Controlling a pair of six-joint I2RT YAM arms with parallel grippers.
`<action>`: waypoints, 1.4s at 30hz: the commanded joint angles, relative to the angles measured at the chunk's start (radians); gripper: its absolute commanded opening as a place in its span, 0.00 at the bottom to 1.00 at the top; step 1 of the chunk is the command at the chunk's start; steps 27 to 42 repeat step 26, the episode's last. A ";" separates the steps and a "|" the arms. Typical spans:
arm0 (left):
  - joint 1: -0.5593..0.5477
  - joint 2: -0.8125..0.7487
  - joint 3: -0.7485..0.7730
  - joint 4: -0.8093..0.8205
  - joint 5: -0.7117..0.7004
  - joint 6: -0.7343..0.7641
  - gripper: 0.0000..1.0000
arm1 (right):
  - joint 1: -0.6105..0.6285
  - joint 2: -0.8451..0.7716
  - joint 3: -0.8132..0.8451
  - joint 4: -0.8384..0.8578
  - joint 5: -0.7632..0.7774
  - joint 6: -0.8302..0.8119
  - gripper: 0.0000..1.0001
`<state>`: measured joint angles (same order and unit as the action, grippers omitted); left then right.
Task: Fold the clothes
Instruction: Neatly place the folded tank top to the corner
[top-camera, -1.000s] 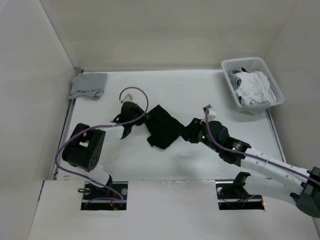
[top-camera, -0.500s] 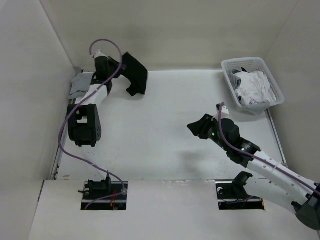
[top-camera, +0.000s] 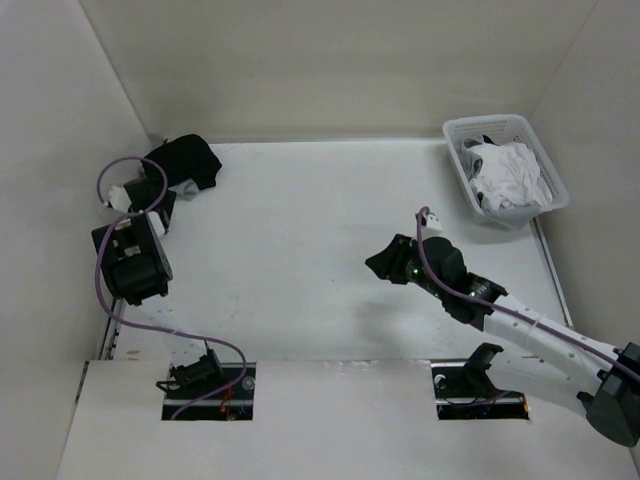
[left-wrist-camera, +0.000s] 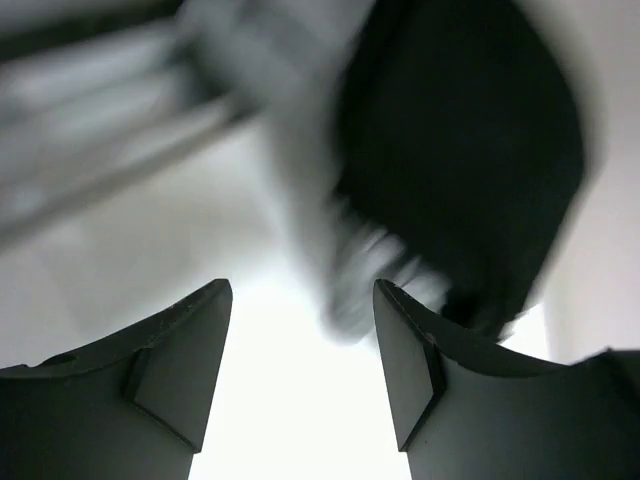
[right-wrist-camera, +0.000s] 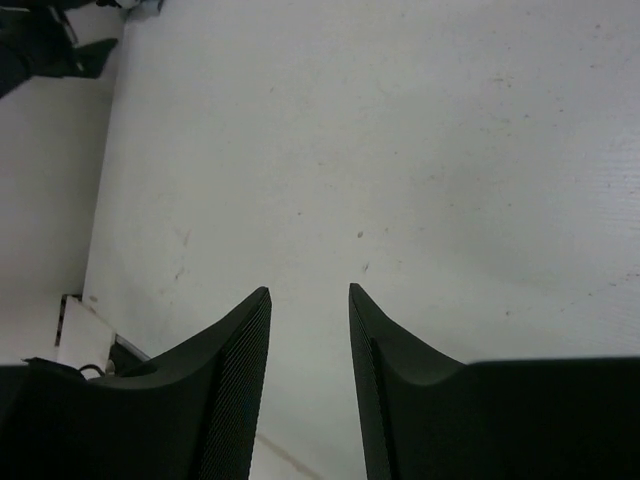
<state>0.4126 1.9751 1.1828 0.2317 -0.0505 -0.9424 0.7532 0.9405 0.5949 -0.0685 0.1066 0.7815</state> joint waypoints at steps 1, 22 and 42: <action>-0.070 -0.174 -0.119 0.102 -0.089 -0.084 0.58 | 0.021 -0.003 0.019 0.067 -0.005 -0.018 0.43; -1.109 -0.542 -0.511 0.106 -0.023 0.131 0.57 | 0.034 0.142 -0.004 0.068 0.195 -0.001 0.42; -1.246 -0.484 -0.531 0.129 -0.041 0.091 0.58 | 0.030 0.142 -0.015 0.070 0.217 0.016 0.52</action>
